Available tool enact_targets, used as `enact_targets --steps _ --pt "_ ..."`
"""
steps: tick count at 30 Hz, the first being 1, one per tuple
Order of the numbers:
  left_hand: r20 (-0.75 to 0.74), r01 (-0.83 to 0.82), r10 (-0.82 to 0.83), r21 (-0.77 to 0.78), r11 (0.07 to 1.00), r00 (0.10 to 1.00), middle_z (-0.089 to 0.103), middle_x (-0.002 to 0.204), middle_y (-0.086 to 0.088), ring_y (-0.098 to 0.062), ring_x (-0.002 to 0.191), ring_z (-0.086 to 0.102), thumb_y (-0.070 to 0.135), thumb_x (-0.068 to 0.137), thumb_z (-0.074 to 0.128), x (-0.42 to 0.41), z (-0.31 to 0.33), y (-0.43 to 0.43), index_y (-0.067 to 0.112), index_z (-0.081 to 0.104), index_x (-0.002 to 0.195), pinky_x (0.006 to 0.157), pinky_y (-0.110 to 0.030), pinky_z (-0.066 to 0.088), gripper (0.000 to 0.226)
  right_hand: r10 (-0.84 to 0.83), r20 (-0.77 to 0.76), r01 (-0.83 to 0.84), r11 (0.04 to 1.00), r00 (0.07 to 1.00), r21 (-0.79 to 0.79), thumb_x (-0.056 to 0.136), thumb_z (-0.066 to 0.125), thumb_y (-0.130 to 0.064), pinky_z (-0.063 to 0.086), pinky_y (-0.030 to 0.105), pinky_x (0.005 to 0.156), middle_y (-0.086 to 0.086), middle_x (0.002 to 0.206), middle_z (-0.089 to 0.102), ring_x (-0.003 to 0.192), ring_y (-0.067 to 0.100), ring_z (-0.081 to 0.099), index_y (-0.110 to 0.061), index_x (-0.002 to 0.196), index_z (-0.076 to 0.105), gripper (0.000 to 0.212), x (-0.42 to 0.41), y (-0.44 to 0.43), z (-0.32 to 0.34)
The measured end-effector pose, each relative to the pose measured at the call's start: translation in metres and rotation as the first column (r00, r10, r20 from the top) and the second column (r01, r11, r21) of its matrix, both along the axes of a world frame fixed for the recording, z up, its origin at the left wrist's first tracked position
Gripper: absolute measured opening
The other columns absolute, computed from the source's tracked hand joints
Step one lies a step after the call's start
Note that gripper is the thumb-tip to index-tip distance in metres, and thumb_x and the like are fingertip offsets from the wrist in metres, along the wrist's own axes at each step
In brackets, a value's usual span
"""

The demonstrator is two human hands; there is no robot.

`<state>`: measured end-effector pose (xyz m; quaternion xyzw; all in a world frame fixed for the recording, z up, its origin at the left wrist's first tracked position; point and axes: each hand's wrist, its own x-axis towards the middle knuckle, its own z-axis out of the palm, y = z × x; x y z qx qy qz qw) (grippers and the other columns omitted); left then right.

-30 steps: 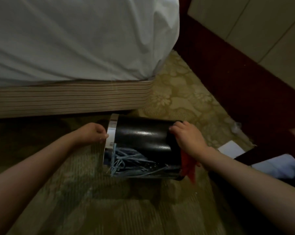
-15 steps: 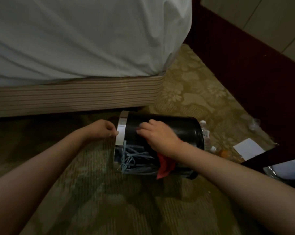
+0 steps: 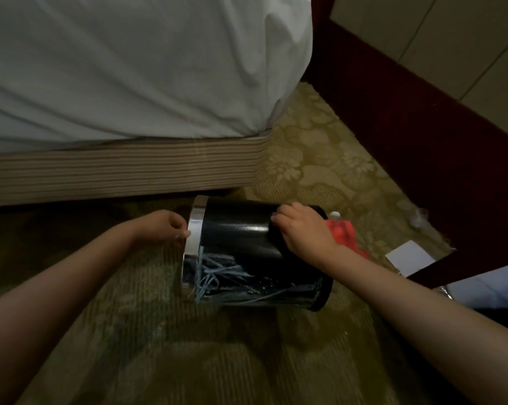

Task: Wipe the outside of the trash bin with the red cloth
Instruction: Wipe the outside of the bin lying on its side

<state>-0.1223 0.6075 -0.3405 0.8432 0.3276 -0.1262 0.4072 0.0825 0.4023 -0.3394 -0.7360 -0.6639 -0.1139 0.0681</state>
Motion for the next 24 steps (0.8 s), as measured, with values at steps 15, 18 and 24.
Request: enact_targets --steps 15,18,24 --pt "-0.083 -0.013 0.025 0.143 0.99 0.996 0.061 0.086 -0.003 -0.015 0.082 0.057 0.033 0.088 0.059 -0.006 0.012 -0.005 0.015 0.063 0.088 0.071 -0.027 0.046 0.018 -0.089 -0.055 0.071 0.96 0.994 -0.269 0.097 0.044 -0.024 0.038 0.029 0.088 -0.001 0.124 0.058 0.106 0.021 0.052 -0.021 0.129 0.056 0.034 0.04 -0.031 0.027" --pt "0.195 -0.175 0.121 0.292 0.94 0.973 0.062 0.09 -0.007 -0.02 0.082 0.058 0.033 0.091 0.052 0.02 0.052 -0.026 0.013 0.059 0.093 0.075 -0.036 0.049 0.021 -0.143 -0.364 0.164 0.986 0.921 0.027 0.094 0.053 -0.024 0.045 0.028 0.089 0.003 0.115 0.067 0.105 0.02 0.062 -0.014 0.118 0.065 0.028 0.033 -0.035 0.059" --pt "0.628 -0.062 -0.124 0.265 0.962 0.768 0.047 0.131 -0.011 -0.022 0.122 0.044 0.036 0.09 0.053 0.085 0.107 -0.14 0.008 0.037 0.139 0.106 -0.032 0.033 0.058 -0.255 -0.804 0.556 0.824 0.537 0.11 0.094 0.052 -0.019 0.044 0.027 0.081 0.007 0.099 0.068 0.093 0.019 0.06 -0.011 0.101 0.068 0.019 0.007 0.006 0.125"
